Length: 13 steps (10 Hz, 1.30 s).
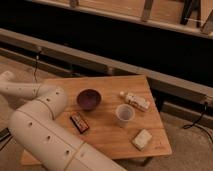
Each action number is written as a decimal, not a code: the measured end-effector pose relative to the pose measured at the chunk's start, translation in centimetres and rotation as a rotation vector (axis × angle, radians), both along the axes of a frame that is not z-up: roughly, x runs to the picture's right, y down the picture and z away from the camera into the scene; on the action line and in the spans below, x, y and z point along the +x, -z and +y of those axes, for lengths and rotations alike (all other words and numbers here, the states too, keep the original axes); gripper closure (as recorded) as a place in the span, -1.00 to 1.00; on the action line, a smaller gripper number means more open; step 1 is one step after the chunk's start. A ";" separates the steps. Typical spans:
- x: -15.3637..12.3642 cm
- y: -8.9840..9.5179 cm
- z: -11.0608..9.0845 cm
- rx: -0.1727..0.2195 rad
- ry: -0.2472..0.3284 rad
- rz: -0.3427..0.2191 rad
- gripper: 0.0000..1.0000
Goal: Drag the pepper across the table
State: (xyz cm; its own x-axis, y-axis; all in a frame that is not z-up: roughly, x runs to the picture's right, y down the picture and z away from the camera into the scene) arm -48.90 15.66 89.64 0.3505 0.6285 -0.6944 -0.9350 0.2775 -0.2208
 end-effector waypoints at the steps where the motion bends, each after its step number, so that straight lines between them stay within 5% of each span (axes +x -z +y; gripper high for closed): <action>1: -0.1 0.1 0.1 -0.001 -0.001 -0.002 -0.60; 13: 0.2 -0.1 -0.2 0.004 0.001 0.002 -0.60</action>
State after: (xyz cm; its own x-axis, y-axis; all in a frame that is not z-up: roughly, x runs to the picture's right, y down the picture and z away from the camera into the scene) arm -48.73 15.50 89.73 0.3495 0.6307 -0.6928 -0.9353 0.2792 -0.2175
